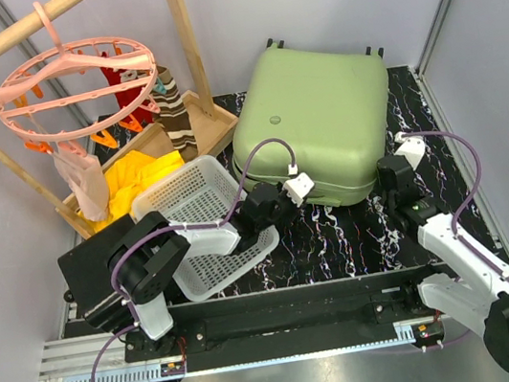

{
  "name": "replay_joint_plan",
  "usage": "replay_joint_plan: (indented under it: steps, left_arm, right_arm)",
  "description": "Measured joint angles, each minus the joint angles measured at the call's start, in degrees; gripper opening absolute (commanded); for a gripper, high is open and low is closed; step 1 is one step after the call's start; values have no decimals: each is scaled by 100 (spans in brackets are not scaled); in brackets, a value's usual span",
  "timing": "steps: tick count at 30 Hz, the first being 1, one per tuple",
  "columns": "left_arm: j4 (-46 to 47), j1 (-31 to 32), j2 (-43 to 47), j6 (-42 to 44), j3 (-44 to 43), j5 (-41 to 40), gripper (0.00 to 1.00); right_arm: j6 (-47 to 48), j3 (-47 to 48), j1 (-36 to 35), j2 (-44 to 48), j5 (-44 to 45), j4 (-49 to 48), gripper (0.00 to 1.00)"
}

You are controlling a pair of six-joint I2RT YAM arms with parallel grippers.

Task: Open, take out, and arrange the luggage
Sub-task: Unzip the luggage

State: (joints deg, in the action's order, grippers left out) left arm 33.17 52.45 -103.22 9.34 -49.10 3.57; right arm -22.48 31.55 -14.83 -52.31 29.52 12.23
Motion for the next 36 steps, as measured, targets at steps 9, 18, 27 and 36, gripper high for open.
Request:
replay_joint_plan:
  steps: [9,18,27,36]
  left_arm:
    - [28,-42,-2,-83,0,120,0]
    - [-31,-42,-15,-87,-44,164,0]
    - [-323,192,-109,0,-293,-234,0]
    - [-675,804,-540,291,-951,-1027,0]
  right_arm:
    - [800,-614,0,111,238,-1270,4]
    - [1156,-765,168,822,905,-1449,57]
    - [1292,-1029,225,3165,686,-1405,65]
    - [1311,-166,225,2533,219,-1150,68]
